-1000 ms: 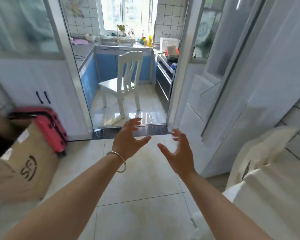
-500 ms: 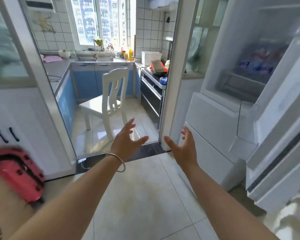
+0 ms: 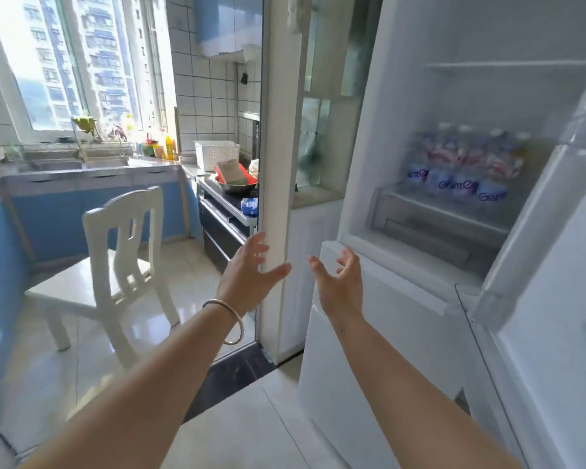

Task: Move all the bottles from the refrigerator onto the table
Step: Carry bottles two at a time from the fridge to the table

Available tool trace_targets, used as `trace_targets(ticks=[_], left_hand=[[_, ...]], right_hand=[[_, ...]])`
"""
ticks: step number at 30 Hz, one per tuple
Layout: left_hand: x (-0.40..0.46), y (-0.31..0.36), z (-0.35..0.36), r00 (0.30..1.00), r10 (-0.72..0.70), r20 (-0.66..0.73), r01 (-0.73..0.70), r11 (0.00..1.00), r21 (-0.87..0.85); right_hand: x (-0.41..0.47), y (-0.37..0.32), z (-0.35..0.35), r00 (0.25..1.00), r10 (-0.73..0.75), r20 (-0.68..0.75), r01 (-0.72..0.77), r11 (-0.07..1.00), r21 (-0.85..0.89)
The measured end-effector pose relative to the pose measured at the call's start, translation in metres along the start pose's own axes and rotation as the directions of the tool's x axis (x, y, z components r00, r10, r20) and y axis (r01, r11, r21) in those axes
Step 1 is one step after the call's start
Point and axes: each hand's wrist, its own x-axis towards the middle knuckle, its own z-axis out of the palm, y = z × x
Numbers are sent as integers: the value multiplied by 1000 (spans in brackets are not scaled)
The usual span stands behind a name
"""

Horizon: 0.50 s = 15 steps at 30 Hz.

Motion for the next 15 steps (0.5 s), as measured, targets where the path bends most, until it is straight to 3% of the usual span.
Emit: trace_targets(ticks=[7,15], left_hand=[[142,-21,90,974,124,188,-109,990,-90],[300,-8,195,885,244,397,-145,954,-263]], right_hand=[[137,33,7,972,42,-230,-57,997,-58],[265,65,-15,870,112,-480,-188,976,-114]])
